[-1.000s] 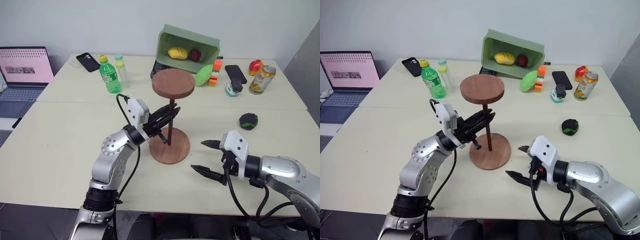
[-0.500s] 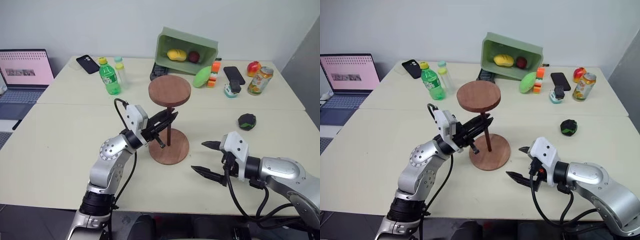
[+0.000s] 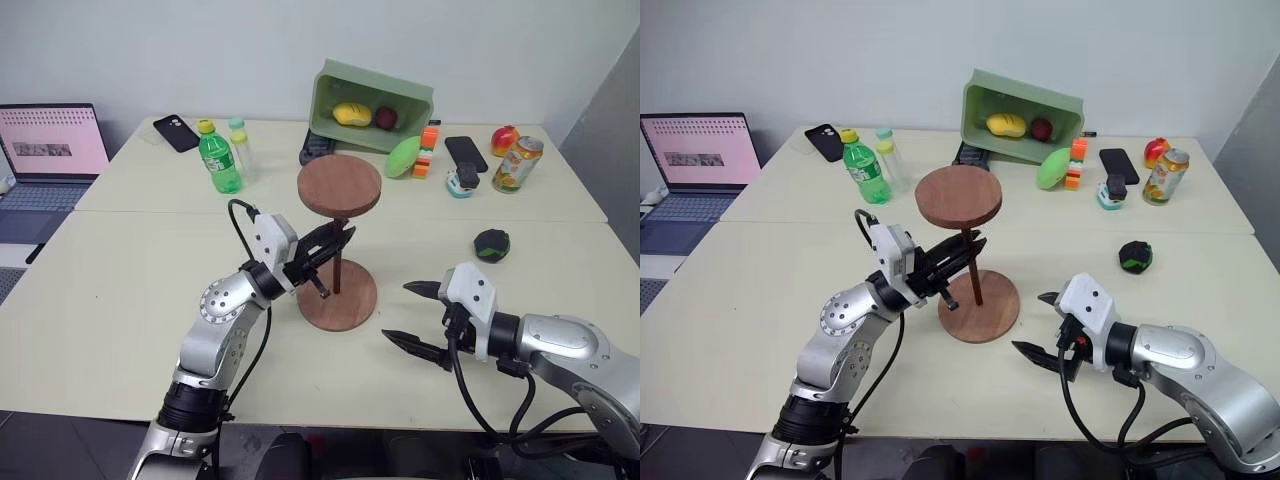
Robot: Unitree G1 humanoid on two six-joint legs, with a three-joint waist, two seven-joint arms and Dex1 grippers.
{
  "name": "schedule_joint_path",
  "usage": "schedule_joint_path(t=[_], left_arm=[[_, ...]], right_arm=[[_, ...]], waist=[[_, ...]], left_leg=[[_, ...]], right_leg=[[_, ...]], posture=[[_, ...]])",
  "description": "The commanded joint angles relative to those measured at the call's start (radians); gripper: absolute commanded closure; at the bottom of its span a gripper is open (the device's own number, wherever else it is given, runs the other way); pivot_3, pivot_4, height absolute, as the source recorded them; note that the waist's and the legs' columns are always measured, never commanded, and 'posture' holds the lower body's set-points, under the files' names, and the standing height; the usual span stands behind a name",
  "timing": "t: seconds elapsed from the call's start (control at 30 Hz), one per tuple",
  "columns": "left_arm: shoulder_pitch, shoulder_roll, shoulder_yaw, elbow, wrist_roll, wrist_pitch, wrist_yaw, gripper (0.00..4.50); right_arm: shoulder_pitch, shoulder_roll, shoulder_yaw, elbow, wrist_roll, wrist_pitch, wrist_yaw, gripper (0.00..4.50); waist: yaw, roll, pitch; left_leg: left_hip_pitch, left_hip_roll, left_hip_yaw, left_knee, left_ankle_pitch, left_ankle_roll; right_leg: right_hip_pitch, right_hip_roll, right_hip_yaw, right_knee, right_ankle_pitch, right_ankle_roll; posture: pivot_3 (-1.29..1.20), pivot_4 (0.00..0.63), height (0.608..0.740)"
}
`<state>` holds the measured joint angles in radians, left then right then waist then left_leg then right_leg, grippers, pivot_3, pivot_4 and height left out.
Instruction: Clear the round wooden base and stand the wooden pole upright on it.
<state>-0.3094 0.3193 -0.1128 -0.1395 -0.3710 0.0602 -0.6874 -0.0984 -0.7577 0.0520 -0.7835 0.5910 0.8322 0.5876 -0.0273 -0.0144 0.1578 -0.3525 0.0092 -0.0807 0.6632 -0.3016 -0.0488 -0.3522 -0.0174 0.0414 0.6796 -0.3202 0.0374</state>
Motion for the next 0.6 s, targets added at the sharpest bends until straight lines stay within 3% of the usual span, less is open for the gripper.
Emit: schedule_joint_path(t=[0.03, 0.2, 0.43, 0.6], left_arm=[[0.036, 0.046, -0.018, 0.088, 0.076, 0.035, -0.005, 3.12], [0.027, 0.056, -0.038, 0.077, 0.09, 0.028, -0.053, 2.12], [0.018, 0.086, -0.035, 0.048, 0.1, 0.056, -0.101, 2.12], [-0.042, 0.234, -0.004, 0.038, 0.14, 0.087, -0.177, 2.12]], right_arm=[[-0.011, 0.005, -0.007, -0.034, -0.008, -0.024, -0.002, 0.0], [-0.006, 0.01, -0.007, -0.037, -0.012, -0.023, -0.004, 0.0], [-0.005, 0.016, -0.005, -0.042, -0.02, -0.017, -0.007, 0.0], [-0.005, 0.007, -0.015, -0.032, -0.024, -0.022, -0.001, 0.0]], waist=[[-0.004, 0.002, 0.001], [0.007, -0.002, 0.005], [0.01, -0.002, 0.005], [0.009, -0.002, 0.005]], left_leg=[[0.0, -0.001, 0.0, -0.001, 0.0, 0.0], [-0.019, 0.0, -0.001, 0.001, 0.0, -0.001], [-0.027, 0.0, -0.001, 0.001, 0.0, -0.001], [-0.026, 0.0, -0.002, 0.001, 0.0, 0.0]], right_leg=[[0.0, 0.0, 0.0, 0.0, 0.0, 0.0], [-0.019, 0.0, -0.001, 0.001, 0.0, 0.0], [-0.025, -0.002, -0.001, 0.0, 0.0, 0.0], [-0.025, -0.001, -0.001, 0.001, 0.0, 0.0]], posture=[[0.0, 0.15, 0.74], [0.0, 0.15, 0.74], [0.0, 0.15, 0.74], [0.0, 0.15, 0.74]])
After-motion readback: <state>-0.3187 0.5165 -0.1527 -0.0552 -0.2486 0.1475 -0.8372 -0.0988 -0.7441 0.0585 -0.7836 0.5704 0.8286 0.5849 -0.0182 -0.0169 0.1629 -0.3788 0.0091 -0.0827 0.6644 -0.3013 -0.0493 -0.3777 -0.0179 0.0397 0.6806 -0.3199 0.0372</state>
